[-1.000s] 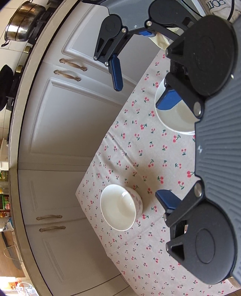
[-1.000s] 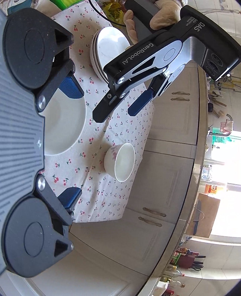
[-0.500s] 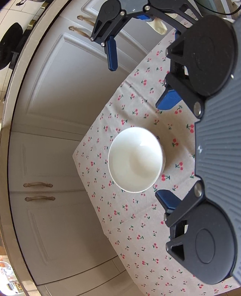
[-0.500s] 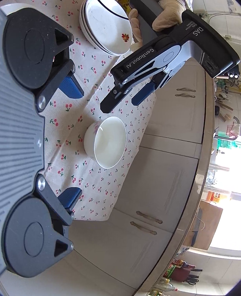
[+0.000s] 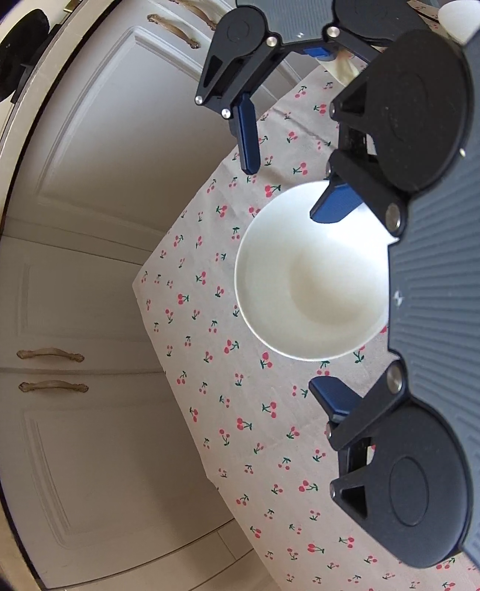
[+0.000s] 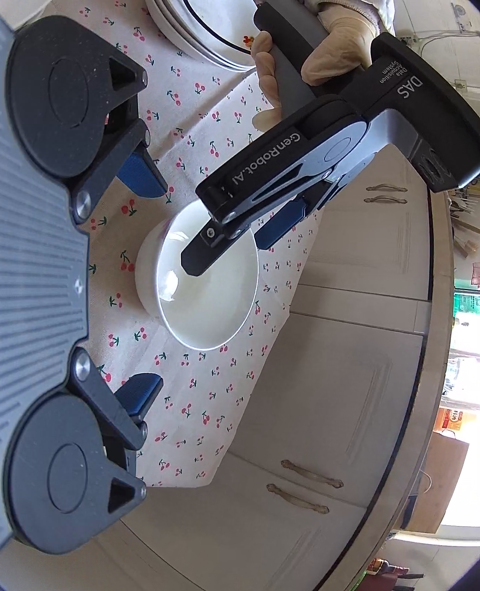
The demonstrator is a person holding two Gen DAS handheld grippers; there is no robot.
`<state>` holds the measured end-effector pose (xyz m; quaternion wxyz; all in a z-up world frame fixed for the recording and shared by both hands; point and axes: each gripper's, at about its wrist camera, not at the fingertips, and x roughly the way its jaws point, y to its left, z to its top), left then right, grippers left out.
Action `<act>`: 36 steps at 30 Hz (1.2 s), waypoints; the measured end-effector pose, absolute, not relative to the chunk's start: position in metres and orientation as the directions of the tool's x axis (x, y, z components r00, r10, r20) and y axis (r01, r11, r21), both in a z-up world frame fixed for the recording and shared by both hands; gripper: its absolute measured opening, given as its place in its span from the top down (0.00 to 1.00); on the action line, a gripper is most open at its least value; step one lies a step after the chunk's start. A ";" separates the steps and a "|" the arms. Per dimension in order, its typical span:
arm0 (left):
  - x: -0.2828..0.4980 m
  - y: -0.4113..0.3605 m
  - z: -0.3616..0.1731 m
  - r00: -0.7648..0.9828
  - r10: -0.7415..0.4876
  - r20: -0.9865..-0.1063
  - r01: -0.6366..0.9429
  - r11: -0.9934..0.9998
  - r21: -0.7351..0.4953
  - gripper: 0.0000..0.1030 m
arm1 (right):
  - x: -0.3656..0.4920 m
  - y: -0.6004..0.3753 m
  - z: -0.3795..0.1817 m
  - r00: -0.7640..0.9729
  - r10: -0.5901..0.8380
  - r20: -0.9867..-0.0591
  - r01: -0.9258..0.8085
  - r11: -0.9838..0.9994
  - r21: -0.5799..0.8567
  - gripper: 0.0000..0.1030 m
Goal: Organize plates and bowls
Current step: 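Close the left tool on the rim of the plain white bowl, then lift the plain white bowl with the left tool and carry it to the bowl stack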
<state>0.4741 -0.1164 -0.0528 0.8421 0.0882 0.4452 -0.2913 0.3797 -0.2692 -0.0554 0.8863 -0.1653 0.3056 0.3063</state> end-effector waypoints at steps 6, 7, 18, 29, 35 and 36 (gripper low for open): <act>0.485 -0.116 -0.060 0.419 -0.424 -0.803 0.571 0.811 -0.131 0.18 | 0.396 -0.260 -0.064 0.595 0.460 -0.659 -0.662 0.746 -0.077 0.04; 0.486 -0.116 -0.061 0.415 -0.427 -0.803 0.570 0.810 -0.137 0.19 | 0.398 -0.259 -0.065 0.593 0.462 -0.660 -0.664 0.744 -0.076 0.05; 0.489 -0.117 -0.069 0.386 -0.446 -0.807 0.580 0.798 -0.163 0.27 | 0.402 -0.254 -0.069 0.582 0.472 -0.662 -0.670 0.739 -0.062 0.12; 0.488 -0.117 -0.069 0.374 -0.461 -0.805 0.585 0.791 -0.181 0.29 | 0.403 -0.253 -0.069 0.585 0.470 -0.661 -0.673 0.736 -0.072 0.12; 0.487 -0.117 -0.068 0.370 -0.465 -0.804 0.589 0.787 -0.185 0.29 | 0.401 -0.252 -0.067 0.584 0.462 -0.667 -0.665 0.744 -0.067 0.12; 0.486 -0.117 -0.067 0.371 -0.467 -0.803 0.591 0.786 -0.184 0.29 | 0.399 -0.253 -0.066 0.585 0.464 -0.665 -0.664 0.745 -0.064 0.12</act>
